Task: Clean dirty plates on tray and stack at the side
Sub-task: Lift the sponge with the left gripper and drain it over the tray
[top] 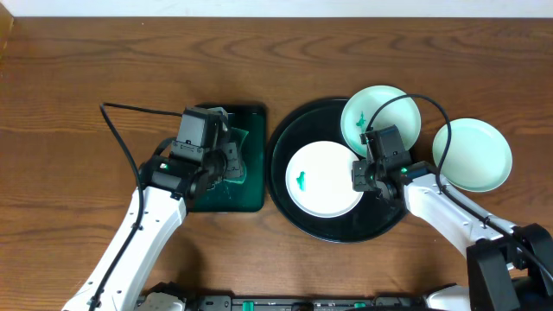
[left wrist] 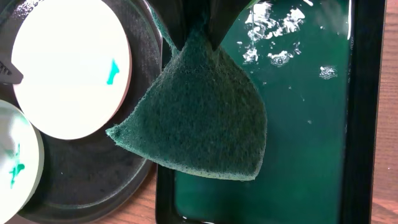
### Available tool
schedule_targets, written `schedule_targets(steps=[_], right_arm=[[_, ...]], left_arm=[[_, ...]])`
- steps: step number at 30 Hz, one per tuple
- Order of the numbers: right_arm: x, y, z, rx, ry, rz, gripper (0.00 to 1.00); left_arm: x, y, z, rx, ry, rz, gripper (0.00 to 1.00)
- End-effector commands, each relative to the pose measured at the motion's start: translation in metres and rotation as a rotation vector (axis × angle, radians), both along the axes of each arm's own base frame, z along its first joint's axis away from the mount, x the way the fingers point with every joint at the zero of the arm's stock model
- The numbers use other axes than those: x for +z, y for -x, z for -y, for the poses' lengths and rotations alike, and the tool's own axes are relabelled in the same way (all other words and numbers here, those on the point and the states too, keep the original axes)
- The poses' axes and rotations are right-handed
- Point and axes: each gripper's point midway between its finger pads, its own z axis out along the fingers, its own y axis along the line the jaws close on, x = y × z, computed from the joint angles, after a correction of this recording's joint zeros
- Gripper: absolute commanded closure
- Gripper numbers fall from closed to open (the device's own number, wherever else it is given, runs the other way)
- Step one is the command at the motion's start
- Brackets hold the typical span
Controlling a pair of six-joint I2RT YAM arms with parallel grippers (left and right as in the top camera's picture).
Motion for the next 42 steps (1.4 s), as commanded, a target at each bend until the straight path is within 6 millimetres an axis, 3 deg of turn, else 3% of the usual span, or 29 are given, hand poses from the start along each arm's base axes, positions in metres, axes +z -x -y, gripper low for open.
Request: schedule_targets(steps=[1,37,42], right_arm=[[0.0015,-0.0032,0.003,-0.008,0.0,0.008,0.99],[-0.0022,0.0007,0.0044,-0.008,0.005,-0.005,0.99],[-0.007,0.001,0.0047,-0.009,0.009,-0.015,0.78]], left_arm=[[0.0067,-0.0047,0.0021,-0.017,0.0,0.018,0.93],[0.0072,-0.0047,0.004,-0.085,-0.025,0.037,0.93],[0.0067,-0.004,0.0038,-0.085,-0.026,0.033,0.93]])
